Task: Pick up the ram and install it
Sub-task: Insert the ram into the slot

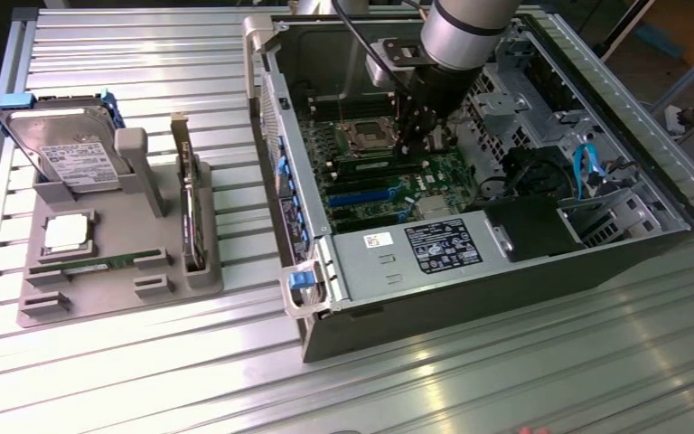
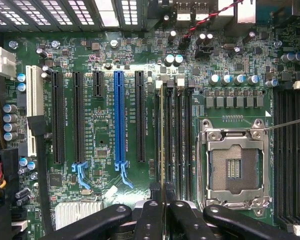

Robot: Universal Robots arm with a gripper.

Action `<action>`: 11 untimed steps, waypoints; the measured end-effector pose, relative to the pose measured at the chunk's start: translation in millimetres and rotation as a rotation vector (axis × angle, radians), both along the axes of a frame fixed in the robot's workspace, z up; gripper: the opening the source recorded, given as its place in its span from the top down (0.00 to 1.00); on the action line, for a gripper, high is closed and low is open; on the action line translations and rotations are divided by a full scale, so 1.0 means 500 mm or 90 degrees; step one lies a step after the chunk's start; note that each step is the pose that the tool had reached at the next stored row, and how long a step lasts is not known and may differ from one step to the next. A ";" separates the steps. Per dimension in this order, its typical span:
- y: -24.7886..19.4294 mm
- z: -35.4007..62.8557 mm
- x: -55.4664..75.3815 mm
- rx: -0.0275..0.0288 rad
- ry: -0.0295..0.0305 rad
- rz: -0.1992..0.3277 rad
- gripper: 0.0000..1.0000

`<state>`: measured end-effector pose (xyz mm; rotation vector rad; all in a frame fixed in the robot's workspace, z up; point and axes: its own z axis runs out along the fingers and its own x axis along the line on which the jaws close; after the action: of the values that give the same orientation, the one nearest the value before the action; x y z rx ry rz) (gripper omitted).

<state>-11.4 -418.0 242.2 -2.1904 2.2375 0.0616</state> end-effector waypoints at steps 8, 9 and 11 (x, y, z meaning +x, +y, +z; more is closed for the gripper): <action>0.0006 -0.003 0.001 0.0010 0.0000 -0.001 0.88; 0.0007 -0.003 0.001 0.0009 0.0000 -0.001 0.88; 0.0008 -0.004 0.001 0.0010 0.0000 -0.001 0.88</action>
<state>-11.1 -417.6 240.3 -2.1886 2.2378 0.0633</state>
